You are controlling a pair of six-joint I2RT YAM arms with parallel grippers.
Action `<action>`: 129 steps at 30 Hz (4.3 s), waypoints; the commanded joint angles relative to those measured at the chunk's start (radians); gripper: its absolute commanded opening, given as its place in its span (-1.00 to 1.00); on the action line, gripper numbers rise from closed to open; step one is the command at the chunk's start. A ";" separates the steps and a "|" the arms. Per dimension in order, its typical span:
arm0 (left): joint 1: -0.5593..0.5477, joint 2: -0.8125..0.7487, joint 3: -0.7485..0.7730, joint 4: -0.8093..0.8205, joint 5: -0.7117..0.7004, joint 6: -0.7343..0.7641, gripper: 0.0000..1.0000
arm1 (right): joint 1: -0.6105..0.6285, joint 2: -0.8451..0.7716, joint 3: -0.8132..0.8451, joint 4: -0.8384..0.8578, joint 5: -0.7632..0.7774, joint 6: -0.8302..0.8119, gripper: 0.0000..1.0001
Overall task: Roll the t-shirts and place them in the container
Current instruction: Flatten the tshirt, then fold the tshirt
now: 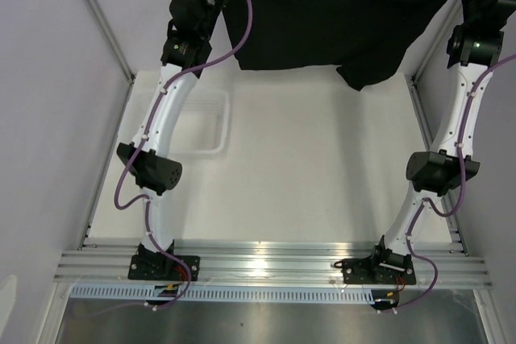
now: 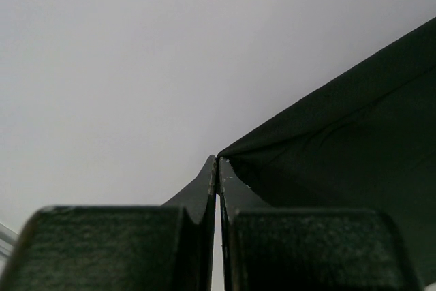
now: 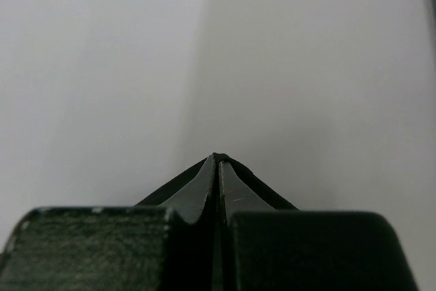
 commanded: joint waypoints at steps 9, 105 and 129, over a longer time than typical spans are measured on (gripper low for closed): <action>0.021 -0.151 -0.239 -0.103 0.067 -0.023 -0.99 | 0.010 -0.381 -0.596 -0.061 -0.073 -0.232 -1.00; -0.051 -0.219 -1.107 -0.481 0.248 -0.166 -0.99 | -0.119 -0.310 -1.458 -0.263 0.021 -0.004 -1.00; -0.056 -0.169 -0.992 -0.507 0.130 -0.189 -0.47 | -0.092 -0.248 -1.388 -0.282 0.065 -0.053 -0.11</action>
